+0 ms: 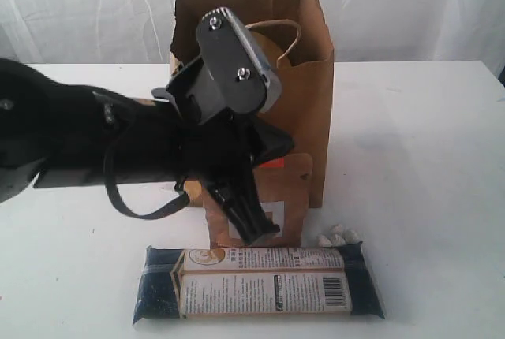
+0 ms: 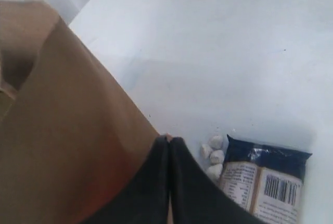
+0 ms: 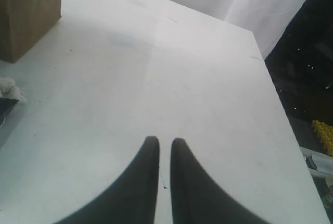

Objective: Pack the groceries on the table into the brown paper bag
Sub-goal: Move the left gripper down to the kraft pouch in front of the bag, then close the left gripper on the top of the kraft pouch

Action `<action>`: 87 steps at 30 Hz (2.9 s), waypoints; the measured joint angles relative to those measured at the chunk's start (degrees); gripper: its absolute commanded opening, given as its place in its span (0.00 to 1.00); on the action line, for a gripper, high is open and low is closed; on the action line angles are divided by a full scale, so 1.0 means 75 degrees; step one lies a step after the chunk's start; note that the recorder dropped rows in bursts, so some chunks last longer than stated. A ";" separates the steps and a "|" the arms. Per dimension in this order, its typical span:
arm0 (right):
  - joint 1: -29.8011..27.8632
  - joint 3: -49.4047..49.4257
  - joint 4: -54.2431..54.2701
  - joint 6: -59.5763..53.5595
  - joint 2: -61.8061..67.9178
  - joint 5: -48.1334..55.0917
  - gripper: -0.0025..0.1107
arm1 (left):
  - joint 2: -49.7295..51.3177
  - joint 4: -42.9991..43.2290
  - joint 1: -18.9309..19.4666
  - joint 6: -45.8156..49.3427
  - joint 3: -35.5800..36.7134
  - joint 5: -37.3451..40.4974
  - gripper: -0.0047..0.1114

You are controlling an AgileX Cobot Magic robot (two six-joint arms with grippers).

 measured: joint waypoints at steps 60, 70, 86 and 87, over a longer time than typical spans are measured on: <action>0.0000 0.0000 0.0000 0.0000 0.0000 0.0000 0.09 | 0.1187 0.1136 0.0449 -0.0280 -0.0268 -0.0107 0.53; 0.0000 0.0000 0.0000 0.0000 0.0000 0.0000 0.09 | 0.1360 0.1108 0.0622 -0.0262 -0.0268 0.0552 0.46; 0.0000 0.0000 0.0000 0.0000 0.0000 0.0000 0.09 | 0.1360 0.1394 0.0622 -0.0246 -0.0299 0.1216 0.04; 0.0000 0.0000 0.0000 0.0000 0.0000 0.0000 0.09 | 0.1360 0.1426 0.0622 -0.0246 -0.0299 0.1117 0.04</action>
